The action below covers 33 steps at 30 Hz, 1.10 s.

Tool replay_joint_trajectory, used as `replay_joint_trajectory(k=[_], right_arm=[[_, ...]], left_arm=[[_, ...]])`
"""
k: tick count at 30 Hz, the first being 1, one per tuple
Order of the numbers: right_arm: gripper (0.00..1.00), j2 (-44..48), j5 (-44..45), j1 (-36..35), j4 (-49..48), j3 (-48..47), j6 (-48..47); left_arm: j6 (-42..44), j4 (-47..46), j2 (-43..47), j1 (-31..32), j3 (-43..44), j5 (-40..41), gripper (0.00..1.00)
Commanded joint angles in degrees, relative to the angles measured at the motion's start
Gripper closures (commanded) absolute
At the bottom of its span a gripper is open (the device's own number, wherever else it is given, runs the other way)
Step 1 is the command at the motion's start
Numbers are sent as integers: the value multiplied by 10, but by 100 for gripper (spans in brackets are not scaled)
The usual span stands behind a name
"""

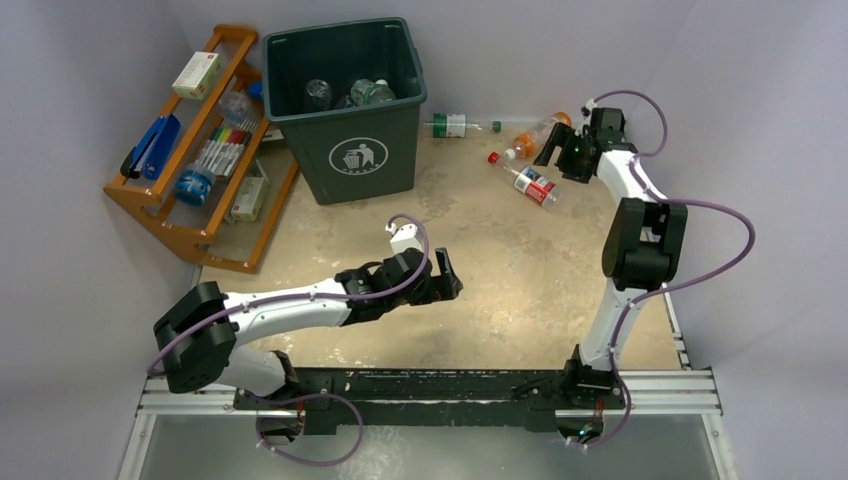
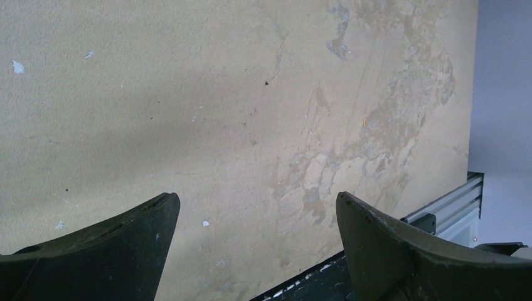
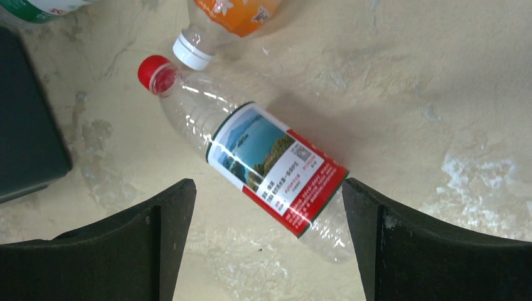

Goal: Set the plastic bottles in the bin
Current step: Pick up the plastic bottle at the center of the board.

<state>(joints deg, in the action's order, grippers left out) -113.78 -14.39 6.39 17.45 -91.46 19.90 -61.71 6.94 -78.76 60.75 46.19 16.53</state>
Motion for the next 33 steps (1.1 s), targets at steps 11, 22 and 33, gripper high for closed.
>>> replay_joint_trajectory(k=[11,22,33], right_arm=[[12,-57,7,-2,-26,-38,-45],[15,-17,39,-33,-39,37,-50],[17,34,45,-95,-75,130,-43]], left_arm=[[40,-89,-40,-53,28,-72,4],[47,-166,-69,-66,5,-104,4],[68,-184,-69,-112,-26,-130,4]])
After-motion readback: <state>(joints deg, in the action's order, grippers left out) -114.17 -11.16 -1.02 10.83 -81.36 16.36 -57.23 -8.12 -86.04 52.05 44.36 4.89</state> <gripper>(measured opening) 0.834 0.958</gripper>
